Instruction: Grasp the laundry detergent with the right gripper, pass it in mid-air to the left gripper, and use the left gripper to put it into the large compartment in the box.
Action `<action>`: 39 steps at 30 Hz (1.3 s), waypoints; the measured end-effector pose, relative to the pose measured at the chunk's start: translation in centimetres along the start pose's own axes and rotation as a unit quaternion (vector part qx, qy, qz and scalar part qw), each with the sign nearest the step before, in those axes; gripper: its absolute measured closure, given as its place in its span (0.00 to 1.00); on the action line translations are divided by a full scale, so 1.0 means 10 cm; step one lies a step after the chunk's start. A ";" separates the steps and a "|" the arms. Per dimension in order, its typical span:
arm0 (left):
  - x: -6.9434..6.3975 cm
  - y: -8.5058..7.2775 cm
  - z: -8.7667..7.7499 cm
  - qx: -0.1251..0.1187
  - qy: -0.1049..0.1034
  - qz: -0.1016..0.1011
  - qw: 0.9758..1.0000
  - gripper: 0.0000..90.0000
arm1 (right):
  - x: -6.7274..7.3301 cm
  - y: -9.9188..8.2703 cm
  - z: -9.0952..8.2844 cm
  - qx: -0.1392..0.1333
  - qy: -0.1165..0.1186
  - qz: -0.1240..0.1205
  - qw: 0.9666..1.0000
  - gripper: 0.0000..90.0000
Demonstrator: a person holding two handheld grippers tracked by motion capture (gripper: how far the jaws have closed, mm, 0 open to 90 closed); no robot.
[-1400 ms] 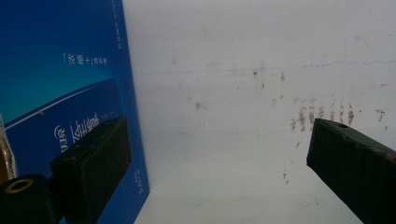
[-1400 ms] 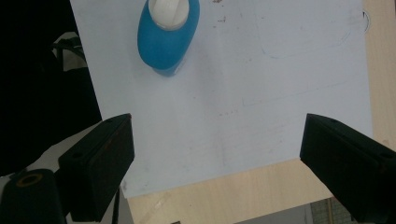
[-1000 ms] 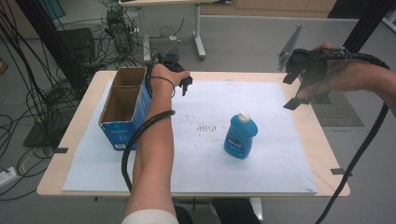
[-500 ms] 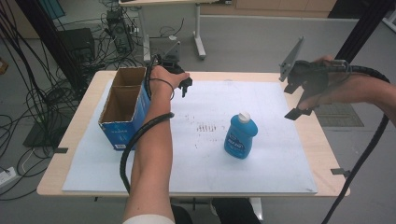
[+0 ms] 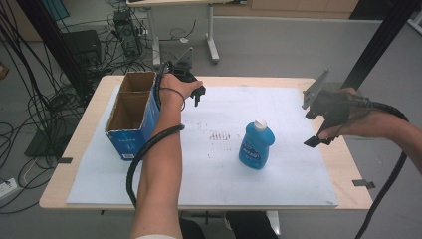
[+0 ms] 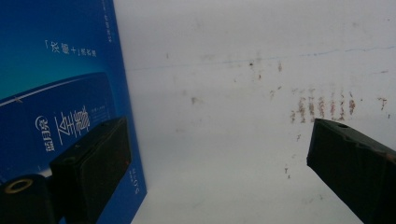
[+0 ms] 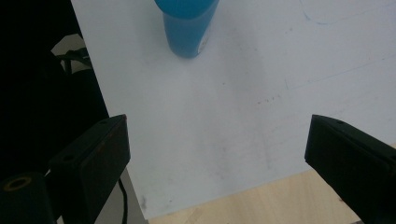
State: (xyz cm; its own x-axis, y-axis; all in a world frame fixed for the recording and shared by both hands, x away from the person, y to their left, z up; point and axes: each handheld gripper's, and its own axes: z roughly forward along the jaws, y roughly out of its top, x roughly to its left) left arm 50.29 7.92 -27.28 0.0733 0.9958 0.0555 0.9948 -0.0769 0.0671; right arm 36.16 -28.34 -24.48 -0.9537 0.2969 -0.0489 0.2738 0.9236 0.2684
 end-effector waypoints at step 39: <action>0.03 -0.07 0.11 -0.001 0.001 0.005 1.000 0.08 | 0.38 -0.21 1.04 -0.183 -0.053 0.115 0.975 0.04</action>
State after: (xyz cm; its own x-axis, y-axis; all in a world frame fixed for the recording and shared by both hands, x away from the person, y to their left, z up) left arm 49.73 8.30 -28.36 0.0834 0.9948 0.0584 0.9939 -0.0873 0.0677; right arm 33.21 -26.63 -35.22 -0.8481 0.5282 -0.0413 0.3979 0.6866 0.6084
